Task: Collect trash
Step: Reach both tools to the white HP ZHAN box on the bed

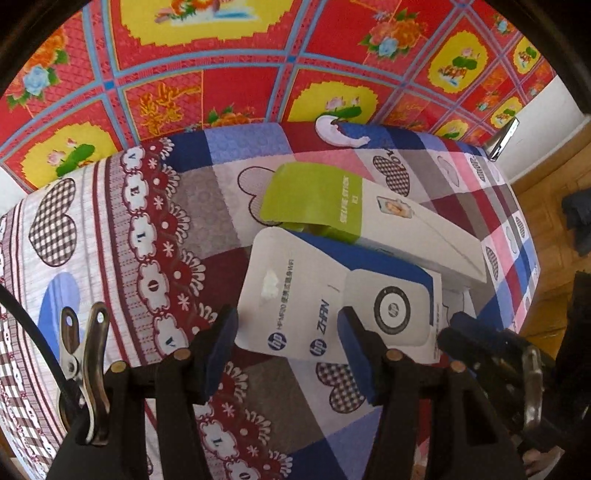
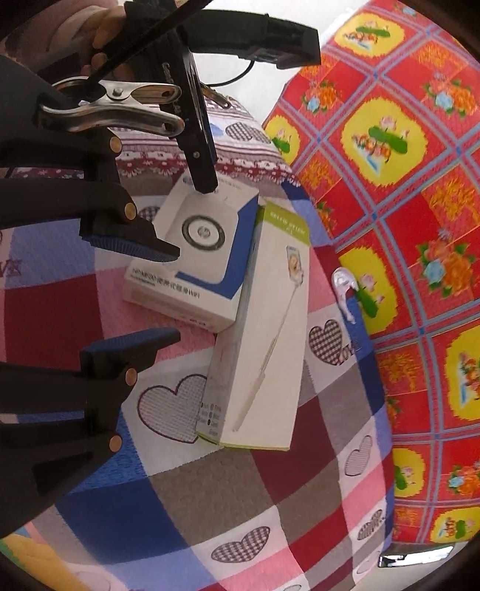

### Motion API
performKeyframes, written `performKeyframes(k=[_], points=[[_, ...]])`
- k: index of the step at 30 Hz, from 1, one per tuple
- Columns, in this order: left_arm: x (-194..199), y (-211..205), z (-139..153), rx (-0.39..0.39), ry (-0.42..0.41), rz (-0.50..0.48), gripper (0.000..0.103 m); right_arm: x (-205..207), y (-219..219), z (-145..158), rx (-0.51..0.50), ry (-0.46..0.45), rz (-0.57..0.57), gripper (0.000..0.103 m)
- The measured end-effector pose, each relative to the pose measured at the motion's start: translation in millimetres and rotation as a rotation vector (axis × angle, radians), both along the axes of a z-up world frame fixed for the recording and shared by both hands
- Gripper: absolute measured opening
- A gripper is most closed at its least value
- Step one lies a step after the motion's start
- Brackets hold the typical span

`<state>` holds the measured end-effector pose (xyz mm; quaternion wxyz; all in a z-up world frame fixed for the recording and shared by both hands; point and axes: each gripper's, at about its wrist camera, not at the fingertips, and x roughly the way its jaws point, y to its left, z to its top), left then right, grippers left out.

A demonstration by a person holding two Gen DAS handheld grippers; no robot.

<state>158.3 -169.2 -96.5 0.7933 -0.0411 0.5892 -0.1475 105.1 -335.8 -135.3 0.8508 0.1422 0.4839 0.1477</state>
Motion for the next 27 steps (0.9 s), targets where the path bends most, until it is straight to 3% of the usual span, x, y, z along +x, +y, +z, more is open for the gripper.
performKeyframes(k=[20,27], points=[[3.2,-12.0,-5.0,-0.035,-0.013,-0.035,0.062,22.0,-0.4,-17.8,0.063,0.05,0.08,0.043],[-0.3,-19.5,-8.2,-0.042,-0.006,-0.043,0.073,26.1,2.0,-19.4,0.064,0.055,0.106,0.052]])
